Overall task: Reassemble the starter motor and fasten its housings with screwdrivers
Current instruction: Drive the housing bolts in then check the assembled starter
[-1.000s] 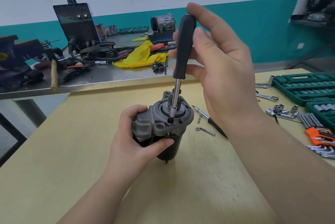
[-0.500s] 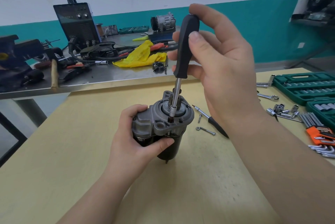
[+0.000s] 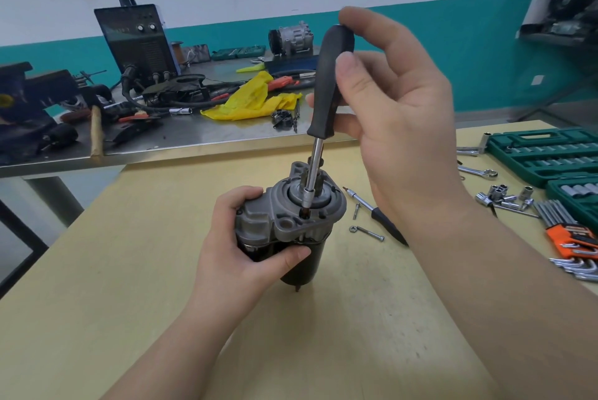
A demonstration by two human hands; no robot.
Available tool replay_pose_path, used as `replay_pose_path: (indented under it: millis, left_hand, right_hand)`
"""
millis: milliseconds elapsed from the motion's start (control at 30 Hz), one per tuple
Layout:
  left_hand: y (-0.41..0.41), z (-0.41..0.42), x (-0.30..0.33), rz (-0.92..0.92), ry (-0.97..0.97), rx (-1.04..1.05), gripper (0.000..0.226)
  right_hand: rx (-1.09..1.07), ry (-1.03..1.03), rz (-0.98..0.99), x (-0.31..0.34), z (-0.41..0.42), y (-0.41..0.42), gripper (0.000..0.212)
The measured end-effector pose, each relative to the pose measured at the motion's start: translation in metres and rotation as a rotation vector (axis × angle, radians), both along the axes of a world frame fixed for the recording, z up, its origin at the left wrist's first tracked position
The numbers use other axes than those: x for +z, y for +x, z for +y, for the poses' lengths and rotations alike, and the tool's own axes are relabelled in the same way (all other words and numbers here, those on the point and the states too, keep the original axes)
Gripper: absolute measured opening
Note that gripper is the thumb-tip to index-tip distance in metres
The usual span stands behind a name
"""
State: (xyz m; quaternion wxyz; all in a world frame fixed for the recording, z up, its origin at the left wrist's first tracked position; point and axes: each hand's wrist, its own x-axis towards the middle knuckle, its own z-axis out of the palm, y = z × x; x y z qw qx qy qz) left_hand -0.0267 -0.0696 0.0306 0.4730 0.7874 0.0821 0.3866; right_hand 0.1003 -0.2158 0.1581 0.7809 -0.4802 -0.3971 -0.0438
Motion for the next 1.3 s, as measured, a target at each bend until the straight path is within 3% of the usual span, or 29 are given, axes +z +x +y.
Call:
replay_pose_path:
  millis: [167, 433, 633, 833, 1067, 1300]
  left_hand:
    - [-0.0002, -0.0009, 0.0011, 0.000, 0.003, -0.004, 0.082]
    - [-0.0002, -0.0011, 0.0012, 0.002, -0.001, -0.005, 0.082]
    - [-0.0002, -0.0005, 0.0010, 0.005, 0.003, -0.005, 0.082]
    - [-0.0005, -0.0009, 0.0009, 0.010, 0.000, -0.005, 0.082]
    - [-0.0002, 0.0001, -0.0001, 0.006, 0.004, -0.002, 0.083]
    - [-0.0003, 0.0014, -0.0009, 0.011, 0.005, -0.004, 0.085]
  right_hand:
    - [-0.094, -0.029, -0.055, 0.0019, 0.0014, -0.0020, 0.035]
    - [0.121, -0.009, 0.006, 0.0017, -0.0031, -0.0033, 0.030]
    - [-0.033, -0.039, -0.091, 0.0027, 0.0012, -0.0034, 0.035]
    - [0.117, -0.038, 0.001, 0.0005, -0.0018, -0.0026, 0.034]
    - [-0.041, -0.066, -0.093, 0.0018, -0.0001, -0.0047, 0.037]
    - [0.090, -0.046, -0.004, 0.0012, -0.0014, -0.0033, 0.036]
